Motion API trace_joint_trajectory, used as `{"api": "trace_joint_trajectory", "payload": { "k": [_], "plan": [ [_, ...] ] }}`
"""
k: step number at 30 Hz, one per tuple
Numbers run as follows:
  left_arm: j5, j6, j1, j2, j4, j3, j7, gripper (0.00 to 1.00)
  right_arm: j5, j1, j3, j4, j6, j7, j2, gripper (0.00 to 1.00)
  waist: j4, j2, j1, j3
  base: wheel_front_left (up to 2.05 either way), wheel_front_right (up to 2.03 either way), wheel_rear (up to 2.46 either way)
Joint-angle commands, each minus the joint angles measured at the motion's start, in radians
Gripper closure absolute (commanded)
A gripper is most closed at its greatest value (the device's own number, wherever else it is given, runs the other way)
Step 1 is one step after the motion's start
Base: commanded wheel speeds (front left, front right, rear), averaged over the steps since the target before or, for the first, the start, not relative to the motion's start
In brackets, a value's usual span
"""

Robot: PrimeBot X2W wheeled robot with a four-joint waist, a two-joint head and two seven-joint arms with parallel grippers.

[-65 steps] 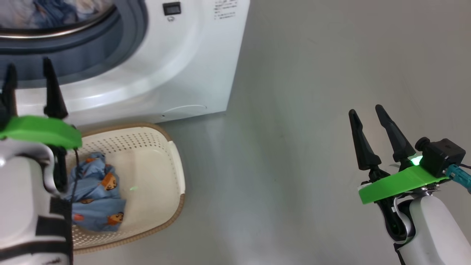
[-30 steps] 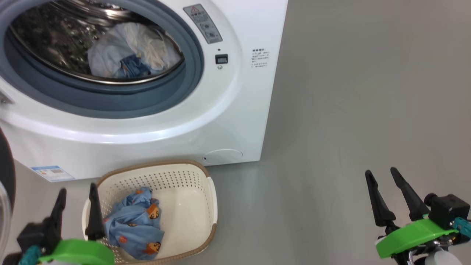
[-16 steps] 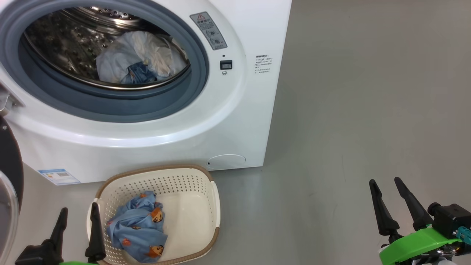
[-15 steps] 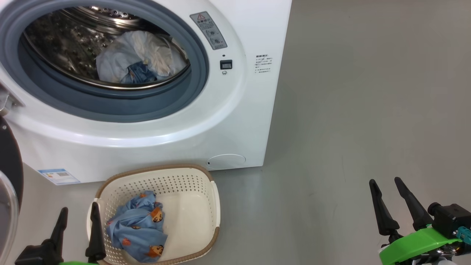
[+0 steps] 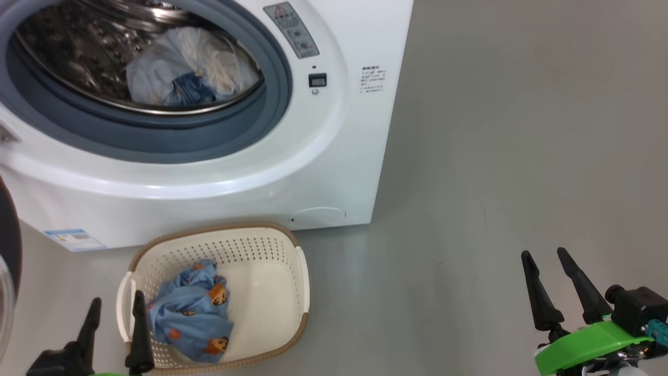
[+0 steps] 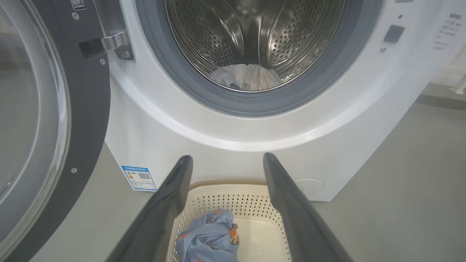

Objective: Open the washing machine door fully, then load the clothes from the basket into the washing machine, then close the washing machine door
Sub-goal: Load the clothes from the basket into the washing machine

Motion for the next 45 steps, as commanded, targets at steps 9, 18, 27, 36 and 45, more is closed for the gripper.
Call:
{"api": "trace_joint_trajectory", "payload": {
  "k": [9,18,27,36,45],
  "plan": [
    [0.032,0.001,-0.129,0.012,0.123,0.018,-0.006,0.00,-0.002,-0.081,0.028,-0.036,0.002,-0.012,0.003,0.00,-0.002,-0.0001,0.0000,0.124,0.00,0.00,0.00],
    [0.071,-0.011,-0.375,0.070,0.418,0.000,-0.006,0.00,0.005,-0.173,0.043,-0.050,0.002,-0.012,0.016,0.00,-0.020,-0.0001,0.0000,0.291,0.00,0.00,0.00],
    [0.110,-0.015,-0.631,0.145,0.738,-0.050,-0.006,0.00,0.011,-0.246,0.069,-0.059,0.002,-0.012,0.015,0.00,-0.041,-0.0001,0.0000,0.424,0.00,0.00,0.00],
    [0.144,-0.016,-0.823,0.200,0.997,-0.103,0.016,0.00,0.013,-0.304,0.106,-0.069,0.002,-0.012,0.015,0.00,-0.067,-0.0001,0.0000,0.520,0.00,0.00,0.00],
    [0.161,-0.012,-0.901,0.217,1.067,-0.140,0.070,0.00,0.015,-0.333,0.128,-0.079,0.002,-0.012,0.014,0.00,-0.078,-0.0001,0.0000,0.587,0.00,0.00,0.00]
  ]
}}
